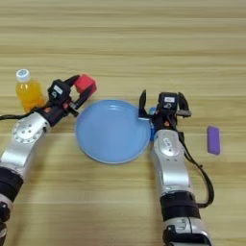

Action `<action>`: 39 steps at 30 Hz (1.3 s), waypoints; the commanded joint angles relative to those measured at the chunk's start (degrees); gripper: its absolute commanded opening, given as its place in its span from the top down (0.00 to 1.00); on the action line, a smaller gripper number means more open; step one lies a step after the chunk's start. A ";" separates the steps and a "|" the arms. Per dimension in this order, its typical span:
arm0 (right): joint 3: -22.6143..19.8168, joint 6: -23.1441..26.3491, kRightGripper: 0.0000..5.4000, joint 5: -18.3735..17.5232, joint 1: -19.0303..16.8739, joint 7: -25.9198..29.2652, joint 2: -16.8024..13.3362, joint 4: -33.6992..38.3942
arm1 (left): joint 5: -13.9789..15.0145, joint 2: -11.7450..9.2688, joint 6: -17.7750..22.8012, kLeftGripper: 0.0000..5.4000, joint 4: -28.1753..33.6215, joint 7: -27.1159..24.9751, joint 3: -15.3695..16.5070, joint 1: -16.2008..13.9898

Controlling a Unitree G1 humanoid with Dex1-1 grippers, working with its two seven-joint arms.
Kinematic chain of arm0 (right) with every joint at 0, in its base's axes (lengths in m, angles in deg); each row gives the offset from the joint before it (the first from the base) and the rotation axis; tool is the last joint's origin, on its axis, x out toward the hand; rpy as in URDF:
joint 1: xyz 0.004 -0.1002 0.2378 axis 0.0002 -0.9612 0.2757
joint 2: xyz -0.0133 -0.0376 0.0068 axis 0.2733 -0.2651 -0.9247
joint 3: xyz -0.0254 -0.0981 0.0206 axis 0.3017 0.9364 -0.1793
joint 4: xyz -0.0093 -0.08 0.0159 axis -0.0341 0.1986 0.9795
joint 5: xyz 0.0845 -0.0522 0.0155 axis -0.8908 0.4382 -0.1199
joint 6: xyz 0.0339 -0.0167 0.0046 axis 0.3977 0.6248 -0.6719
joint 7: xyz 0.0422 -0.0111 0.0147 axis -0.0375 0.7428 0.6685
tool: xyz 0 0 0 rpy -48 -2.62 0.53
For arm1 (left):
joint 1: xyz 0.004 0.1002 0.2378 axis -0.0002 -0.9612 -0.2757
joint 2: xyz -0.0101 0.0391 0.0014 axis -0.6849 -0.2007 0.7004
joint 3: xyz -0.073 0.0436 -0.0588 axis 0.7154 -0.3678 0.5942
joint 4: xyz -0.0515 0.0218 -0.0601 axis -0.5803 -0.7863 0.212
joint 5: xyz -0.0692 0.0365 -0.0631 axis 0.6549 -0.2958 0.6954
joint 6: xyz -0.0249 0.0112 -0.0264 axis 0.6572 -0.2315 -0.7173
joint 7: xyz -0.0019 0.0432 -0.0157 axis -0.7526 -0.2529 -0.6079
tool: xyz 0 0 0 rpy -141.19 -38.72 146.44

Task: Move the objects on the table

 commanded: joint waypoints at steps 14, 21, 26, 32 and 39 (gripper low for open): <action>-0.23 0.07 0.00 -0.02 0.75 0.11 -0.35 -0.82 | -2.98 -2.23 -2.42 0.58 -7.44 7.11 1.24 -2.03; -0.12 0.30 0.00 0.07 0.51 0.00 -0.23 -0.19 | -3.01 -2.00 -2.77 0.58 -7.64 6.24 0.71 -2.54; -0.14 0.32 0.00 0.06 0.53 0.00 -0.25 -0.18 | -3.41 -1.70 -2.93 0.58 -8.09 5.97 0.26 -3.17; -0.17 0.23 0.00 0.05 0.62 0.03 -0.31 -0.37 | -3.70 -1.56 -3.19 0.58 -9.56 6.26 0.14 -3.34; -0.17 0.26 0.00 0.08 0.55 -0.01 -0.31 -0.23 | -3.50 -1.15 -4.46 0.52 -14.40 7.56 0.91 -2.34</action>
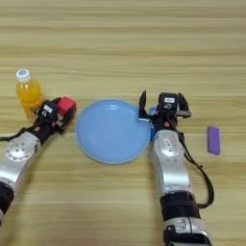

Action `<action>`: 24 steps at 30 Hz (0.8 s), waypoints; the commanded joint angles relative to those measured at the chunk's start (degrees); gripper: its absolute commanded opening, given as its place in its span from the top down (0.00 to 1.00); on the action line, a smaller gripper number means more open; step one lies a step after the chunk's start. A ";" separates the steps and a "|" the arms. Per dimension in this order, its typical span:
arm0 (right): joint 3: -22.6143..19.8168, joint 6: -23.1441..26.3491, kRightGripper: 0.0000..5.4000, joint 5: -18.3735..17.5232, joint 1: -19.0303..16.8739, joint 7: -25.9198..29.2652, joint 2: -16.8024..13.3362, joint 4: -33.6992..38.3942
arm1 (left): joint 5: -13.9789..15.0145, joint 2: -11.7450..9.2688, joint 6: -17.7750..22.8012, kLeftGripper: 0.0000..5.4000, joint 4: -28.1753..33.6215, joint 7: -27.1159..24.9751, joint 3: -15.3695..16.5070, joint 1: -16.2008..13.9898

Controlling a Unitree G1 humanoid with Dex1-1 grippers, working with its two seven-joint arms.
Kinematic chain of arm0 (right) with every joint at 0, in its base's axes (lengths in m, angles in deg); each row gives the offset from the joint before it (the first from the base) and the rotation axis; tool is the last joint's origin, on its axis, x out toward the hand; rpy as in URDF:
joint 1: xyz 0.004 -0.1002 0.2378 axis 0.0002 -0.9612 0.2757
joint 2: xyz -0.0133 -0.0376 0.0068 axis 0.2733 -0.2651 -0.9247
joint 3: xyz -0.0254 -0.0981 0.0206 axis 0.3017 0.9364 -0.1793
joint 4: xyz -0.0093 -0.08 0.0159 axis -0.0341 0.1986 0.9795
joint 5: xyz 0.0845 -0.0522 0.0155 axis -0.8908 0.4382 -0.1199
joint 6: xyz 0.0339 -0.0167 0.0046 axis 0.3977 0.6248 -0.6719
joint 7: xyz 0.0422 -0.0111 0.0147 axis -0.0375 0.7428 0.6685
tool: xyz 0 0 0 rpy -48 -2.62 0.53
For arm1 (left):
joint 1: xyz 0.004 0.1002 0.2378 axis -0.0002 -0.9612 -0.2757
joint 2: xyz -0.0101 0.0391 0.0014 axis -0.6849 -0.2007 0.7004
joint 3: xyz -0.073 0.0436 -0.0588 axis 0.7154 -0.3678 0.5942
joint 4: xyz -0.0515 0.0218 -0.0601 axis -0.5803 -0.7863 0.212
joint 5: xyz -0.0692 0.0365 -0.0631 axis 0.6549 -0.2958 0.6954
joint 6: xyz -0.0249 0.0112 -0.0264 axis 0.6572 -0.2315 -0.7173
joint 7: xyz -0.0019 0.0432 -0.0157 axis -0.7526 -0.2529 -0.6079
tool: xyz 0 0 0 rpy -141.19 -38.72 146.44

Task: Move the objects on the table

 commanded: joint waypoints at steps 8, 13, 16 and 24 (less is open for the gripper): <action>-0.27 0.17 0.00 0.00 0.30 0.20 -0.53 0.20 | -0.18 0.52 -2.42 0.38 -5.06 1.05 0.72 1.85; -0.41 0.09 0.00 -0.03 0.12 0.20 -0.68 0.44 | 0.72 1.03 -3.63 0.30 -5.40 0.04 1.04 1.90; -0.57 0.18 0.00 -0.17 -0.50 0.31 -0.81 1.14 | 1.07 1.39 -4.40 0.26 -5.08 -0.60 1.06 1.67; -0.48 0.97 0.00 -0.13 -3.46 0.58 -0.94 4.19 | 1.14 2.05 -5.11 0.12 -4.65 -0.91 1.17 1.29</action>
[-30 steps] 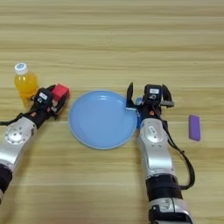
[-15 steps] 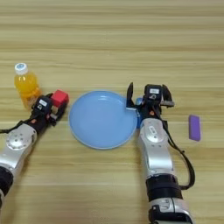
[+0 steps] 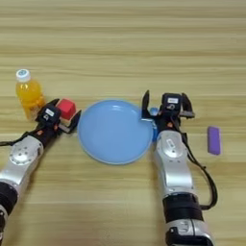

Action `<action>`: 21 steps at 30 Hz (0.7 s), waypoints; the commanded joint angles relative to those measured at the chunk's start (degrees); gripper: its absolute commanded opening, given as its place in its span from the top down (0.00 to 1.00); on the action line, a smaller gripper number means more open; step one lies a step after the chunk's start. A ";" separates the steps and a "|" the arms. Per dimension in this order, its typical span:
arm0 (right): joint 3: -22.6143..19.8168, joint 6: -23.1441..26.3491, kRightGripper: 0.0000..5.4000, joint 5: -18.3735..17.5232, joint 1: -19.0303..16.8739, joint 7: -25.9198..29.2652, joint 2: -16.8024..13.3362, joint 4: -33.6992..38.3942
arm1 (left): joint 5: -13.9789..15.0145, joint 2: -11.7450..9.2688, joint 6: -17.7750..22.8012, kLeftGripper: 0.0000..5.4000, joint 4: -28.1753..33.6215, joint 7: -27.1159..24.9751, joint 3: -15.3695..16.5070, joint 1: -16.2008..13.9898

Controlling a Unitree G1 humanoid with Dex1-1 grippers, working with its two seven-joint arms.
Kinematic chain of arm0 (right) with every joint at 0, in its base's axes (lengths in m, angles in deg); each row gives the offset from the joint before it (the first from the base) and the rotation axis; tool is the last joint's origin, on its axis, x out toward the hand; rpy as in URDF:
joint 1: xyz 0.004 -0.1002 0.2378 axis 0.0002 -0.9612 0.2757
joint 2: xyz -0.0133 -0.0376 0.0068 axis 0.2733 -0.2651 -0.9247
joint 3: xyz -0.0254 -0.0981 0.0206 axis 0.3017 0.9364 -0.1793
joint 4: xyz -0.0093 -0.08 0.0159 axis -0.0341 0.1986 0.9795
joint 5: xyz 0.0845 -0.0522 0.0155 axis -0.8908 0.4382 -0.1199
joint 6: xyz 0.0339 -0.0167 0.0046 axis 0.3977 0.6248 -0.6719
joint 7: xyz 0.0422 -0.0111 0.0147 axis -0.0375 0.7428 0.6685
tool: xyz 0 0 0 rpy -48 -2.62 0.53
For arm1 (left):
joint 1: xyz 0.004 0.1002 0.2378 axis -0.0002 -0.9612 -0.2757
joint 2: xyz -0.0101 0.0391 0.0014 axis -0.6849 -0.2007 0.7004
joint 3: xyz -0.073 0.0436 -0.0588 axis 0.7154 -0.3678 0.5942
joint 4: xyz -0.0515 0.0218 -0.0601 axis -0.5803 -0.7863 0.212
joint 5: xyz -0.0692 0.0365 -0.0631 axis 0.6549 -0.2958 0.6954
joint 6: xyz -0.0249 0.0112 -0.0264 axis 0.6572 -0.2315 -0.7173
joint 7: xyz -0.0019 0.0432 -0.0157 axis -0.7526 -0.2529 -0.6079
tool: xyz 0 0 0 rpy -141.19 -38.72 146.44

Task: Move the objects on the table

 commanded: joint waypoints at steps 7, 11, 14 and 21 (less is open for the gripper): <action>1.37 2.33 0.00 2.26 -5.68 0.57 -1.19 7.67 | 0.55 0.83 -0.69 0.00 0.91 0.03 0.16 -0.06; 2.36 3.95 0.00 3.53 -8.54 0.87 -1.47 12.29 | 0.68 1.02 -0.88 0.00 0.93 0.11 0.32 0.06; 2.34 5.30 0.00 3.91 -10.22 1.10 -2.01 14.78 | 0.73 1.08 -0.95 0.00 0.72 0.22 0.45 0.24; 1.25 8.62 0.00 4.97 -13.42 1.41 -3.68 18.41 | 0.69 1.23 -1.04 0.00 0.56 0.53 0.63 0.46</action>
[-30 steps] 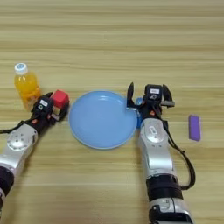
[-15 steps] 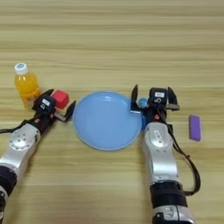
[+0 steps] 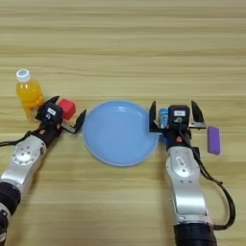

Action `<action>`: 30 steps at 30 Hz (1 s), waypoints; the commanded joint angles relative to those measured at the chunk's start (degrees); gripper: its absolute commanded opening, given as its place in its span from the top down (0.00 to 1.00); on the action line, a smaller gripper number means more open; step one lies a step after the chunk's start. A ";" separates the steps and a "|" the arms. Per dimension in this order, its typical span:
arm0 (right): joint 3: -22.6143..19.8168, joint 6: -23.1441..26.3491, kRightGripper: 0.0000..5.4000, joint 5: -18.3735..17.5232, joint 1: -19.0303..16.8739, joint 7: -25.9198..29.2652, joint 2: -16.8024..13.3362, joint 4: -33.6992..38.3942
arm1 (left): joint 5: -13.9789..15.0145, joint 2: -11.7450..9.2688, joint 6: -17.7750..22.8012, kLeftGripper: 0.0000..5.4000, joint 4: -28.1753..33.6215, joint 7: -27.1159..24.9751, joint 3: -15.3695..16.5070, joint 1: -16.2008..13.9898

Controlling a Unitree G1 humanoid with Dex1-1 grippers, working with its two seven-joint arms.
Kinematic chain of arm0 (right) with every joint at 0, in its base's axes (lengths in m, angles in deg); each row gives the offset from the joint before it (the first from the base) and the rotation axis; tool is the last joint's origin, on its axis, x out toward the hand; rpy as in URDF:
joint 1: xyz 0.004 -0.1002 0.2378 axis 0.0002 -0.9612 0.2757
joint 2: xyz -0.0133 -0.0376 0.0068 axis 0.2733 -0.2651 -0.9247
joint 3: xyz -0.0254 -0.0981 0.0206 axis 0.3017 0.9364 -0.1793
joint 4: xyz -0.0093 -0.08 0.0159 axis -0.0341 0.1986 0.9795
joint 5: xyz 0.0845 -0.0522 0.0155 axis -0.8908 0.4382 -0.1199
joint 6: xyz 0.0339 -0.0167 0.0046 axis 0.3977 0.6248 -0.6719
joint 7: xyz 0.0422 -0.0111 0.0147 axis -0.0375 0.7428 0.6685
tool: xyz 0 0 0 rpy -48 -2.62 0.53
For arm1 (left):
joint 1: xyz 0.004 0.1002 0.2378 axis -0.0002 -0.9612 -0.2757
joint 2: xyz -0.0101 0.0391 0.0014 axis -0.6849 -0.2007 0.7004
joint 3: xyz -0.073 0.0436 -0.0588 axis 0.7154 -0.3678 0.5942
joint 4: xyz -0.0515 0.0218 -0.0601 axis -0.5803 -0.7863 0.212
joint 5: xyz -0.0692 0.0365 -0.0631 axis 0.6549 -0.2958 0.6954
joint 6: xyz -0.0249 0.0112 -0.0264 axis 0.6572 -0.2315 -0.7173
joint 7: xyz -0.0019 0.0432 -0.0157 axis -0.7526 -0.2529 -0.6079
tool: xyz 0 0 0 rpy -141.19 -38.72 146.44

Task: Move the objects on the table

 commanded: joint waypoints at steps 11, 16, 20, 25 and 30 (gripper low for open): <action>-0.35 5.92 0.00 2.49 -7.52 2.28 -3.38 6.07 | 0.41 0.30 -0.59 0.00 0.18 0.64 0.75 0.62; 0.38 7.91 0.00 3.49 -9.99 3.88 -4.21 8.22 | 0.66 0.25 -0.99 0.00 0.54 0.87 1.15 0.87; 1.40 9.82 0.00 4.32 -11.20 5.50 -4.94 9.06 | 1.21 0.30 -1.90 0.00 0.52 1.47 2.00 1.29; 3.66 12.15 0.00 6.33 -12.06 7.00 -5.84 8.56 | 2.73 0.34 -3.67 0.00 1.24 2.34 3.60 1.70; 4.01 13.54 0.00 7.14 -13.12 7.55 -6.19 10.03 | 2.84 0.33 -3.99 0.00 1.16 2.36 3.98 1.77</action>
